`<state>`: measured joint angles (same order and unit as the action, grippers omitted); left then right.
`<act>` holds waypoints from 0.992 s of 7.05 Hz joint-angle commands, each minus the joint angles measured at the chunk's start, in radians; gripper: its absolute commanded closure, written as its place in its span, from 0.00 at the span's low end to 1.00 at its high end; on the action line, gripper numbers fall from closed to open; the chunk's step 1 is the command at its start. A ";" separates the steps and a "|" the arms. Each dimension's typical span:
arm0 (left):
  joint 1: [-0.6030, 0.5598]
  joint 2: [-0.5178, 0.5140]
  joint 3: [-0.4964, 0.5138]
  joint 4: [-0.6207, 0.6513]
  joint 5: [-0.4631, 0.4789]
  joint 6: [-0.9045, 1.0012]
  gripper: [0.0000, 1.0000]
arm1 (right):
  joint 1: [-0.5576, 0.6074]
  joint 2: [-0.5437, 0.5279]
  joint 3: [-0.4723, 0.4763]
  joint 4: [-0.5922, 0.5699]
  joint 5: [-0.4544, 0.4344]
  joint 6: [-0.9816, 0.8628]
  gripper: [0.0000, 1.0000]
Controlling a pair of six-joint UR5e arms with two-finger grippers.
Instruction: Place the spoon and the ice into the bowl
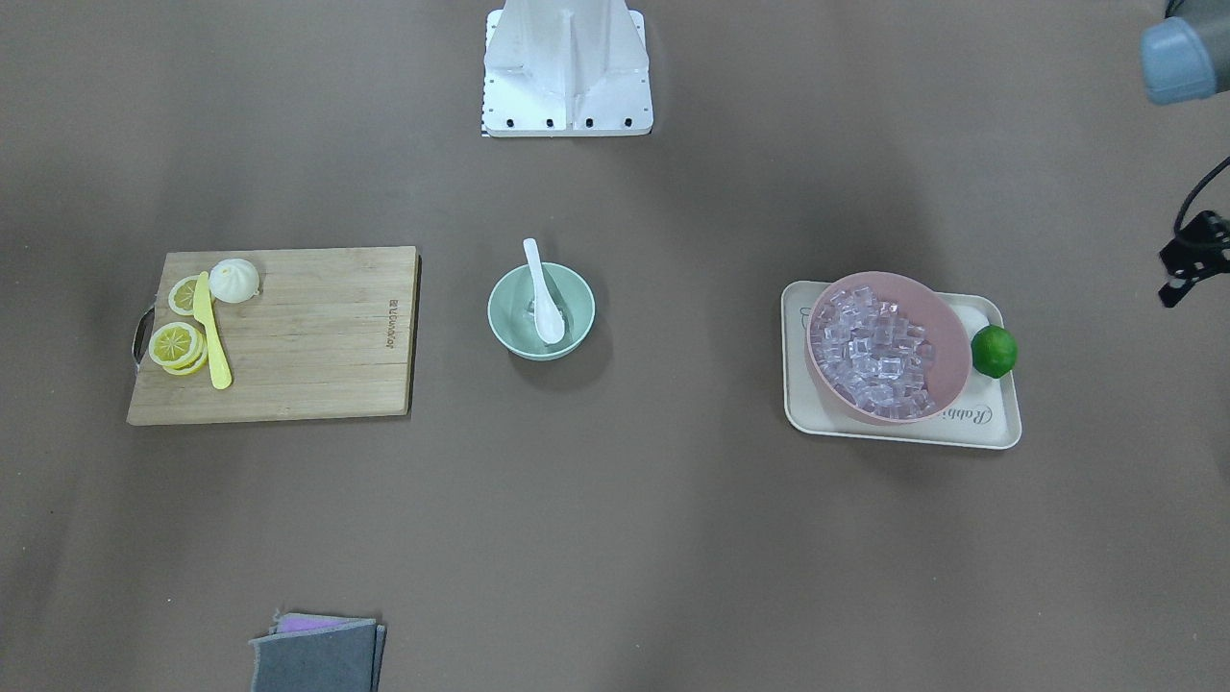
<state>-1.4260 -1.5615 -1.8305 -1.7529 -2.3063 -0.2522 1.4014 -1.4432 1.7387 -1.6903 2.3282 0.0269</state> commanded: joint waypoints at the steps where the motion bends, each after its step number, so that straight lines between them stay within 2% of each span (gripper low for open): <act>1: -0.037 0.144 -0.003 -0.013 -0.030 0.028 0.02 | 0.120 -0.119 -0.102 0.029 0.000 -0.077 0.00; 2: -0.092 0.168 -0.001 -0.017 -0.030 0.030 0.02 | 0.177 -0.147 -0.099 0.069 0.002 -0.090 0.00; 3: -0.097 0.175 0.004 -0.016 -0.031 0.028 0.02 | 0.198 -0.170 -0.081 0.069 0.009 -0.107 0.00; 7: -0.136 0.204 -0.004 -0.007 -0.027 0.018 0.02 | 0.200 -0.168 -0.062 0.058 0.010 -0.094 0.00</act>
<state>-1.5504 -1.3637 -1.8315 -1.7660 -2.3361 -0.2274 1.6008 -1.6135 1.6748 -1.6308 2.3374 -0.0686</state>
